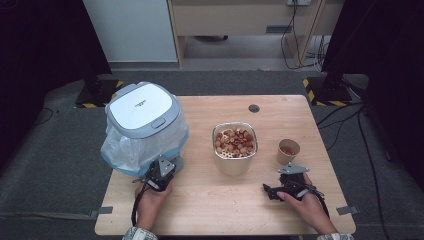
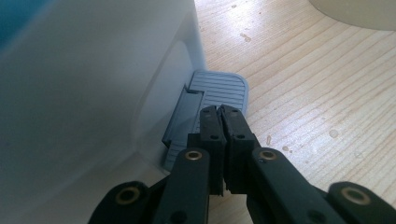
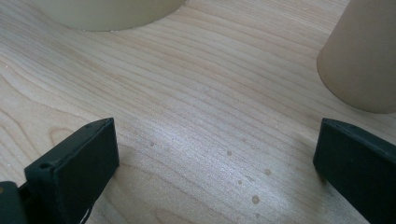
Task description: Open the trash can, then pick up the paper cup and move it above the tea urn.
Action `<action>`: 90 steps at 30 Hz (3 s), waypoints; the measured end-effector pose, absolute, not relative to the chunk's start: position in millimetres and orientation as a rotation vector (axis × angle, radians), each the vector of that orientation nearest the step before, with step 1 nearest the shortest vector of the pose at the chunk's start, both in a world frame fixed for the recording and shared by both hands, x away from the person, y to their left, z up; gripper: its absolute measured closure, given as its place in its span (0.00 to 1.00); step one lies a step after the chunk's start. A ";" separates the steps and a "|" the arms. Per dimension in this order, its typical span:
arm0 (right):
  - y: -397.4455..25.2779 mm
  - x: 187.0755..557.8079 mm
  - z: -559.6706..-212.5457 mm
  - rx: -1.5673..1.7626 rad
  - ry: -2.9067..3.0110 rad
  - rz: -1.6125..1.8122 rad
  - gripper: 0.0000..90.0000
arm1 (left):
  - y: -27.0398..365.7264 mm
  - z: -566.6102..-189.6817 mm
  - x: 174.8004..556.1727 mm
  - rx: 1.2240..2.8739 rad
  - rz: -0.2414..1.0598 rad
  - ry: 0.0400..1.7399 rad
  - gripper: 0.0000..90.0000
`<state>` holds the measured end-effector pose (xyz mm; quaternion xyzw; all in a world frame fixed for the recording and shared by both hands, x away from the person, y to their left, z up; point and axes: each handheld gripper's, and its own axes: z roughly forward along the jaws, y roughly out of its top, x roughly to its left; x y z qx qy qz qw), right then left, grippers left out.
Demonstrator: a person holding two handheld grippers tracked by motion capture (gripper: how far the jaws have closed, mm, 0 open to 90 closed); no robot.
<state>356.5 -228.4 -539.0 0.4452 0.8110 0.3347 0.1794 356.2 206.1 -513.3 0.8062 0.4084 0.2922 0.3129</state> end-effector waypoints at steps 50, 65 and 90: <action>-248.5 356.7 -524.6 1.306 2.217 0.935 0.08 | 203.5 -522.9 357.7 2.128 0.750 1.118 0.97; -267.6 364.2 -517.8 1.430 2.030 0.919 0.10 | 203.0 -523.0 357.7 2.123 0.752 1.120 0.97; -264.9 422.3 -515.4 1.460 1.925 1.010 0.16 | 202.7 -523.5 357.3 2.122 0.752 1.115 0.99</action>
